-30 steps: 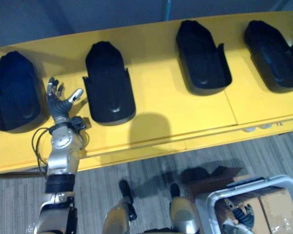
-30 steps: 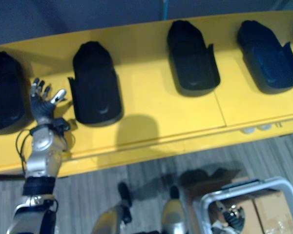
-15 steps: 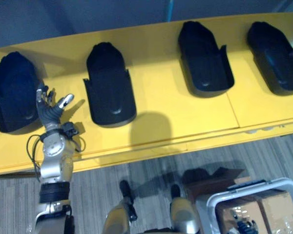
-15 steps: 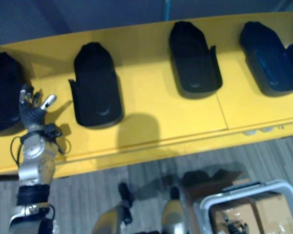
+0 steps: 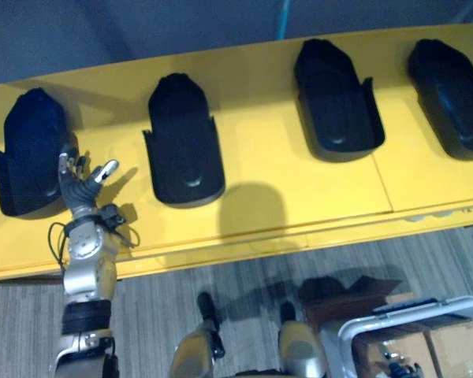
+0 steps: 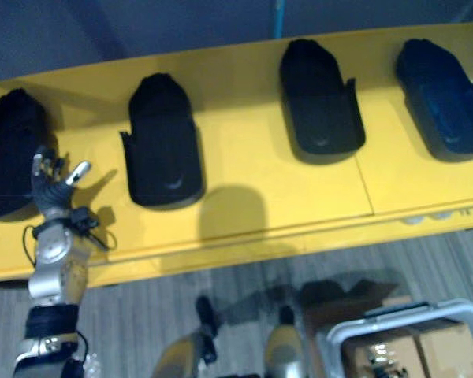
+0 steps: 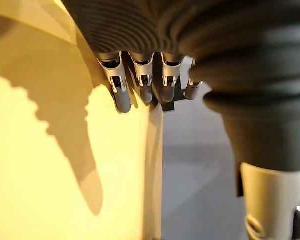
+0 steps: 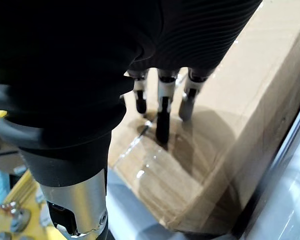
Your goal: Walk over and take plastic housings, then place them on the shelf
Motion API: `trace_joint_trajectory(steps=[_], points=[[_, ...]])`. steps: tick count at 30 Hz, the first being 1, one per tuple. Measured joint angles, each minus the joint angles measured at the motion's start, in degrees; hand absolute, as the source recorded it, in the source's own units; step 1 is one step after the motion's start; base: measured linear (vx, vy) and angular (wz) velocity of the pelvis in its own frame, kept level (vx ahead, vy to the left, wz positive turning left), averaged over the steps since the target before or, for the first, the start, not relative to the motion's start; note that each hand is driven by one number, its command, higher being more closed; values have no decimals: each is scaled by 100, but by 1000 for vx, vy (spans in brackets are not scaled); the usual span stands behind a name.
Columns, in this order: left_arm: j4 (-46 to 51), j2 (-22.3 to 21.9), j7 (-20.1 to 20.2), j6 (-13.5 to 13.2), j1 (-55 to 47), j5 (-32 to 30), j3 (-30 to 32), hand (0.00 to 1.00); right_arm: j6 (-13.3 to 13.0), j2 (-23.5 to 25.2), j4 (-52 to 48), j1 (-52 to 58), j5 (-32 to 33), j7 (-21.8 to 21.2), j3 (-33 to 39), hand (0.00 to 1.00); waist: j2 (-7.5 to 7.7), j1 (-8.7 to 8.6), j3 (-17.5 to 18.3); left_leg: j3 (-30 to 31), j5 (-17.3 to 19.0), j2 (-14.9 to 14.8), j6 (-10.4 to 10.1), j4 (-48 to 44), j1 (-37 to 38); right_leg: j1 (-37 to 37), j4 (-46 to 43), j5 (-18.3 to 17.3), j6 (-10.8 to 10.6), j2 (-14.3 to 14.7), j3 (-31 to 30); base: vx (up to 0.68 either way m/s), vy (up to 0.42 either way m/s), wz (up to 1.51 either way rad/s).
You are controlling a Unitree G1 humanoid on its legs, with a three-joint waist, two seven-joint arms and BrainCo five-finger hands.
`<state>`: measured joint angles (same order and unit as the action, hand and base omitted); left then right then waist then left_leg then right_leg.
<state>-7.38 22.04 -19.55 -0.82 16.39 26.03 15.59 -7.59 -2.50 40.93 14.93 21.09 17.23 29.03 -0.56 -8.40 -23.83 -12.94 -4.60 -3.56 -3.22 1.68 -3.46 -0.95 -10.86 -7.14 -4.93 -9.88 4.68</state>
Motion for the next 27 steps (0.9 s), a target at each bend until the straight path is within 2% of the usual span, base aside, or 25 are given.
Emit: trace_joint_trajectory(steps=[8,27], points=[[54,0,38,0,-122,44,0,0,1,-43,4,54,-6,1,134,0,-105,34,60,61,-15,8,-14,-8,-37,0,-2,0,0,1,21,-2,2,2],[189,3,174,1,-249,44,1,0,10,-98,116,57,-7,-2,181,0,-113,131,64,121,-108,13,-40,-10,-60,-22,18,-12,-1,2,135,-3,-1,2]])
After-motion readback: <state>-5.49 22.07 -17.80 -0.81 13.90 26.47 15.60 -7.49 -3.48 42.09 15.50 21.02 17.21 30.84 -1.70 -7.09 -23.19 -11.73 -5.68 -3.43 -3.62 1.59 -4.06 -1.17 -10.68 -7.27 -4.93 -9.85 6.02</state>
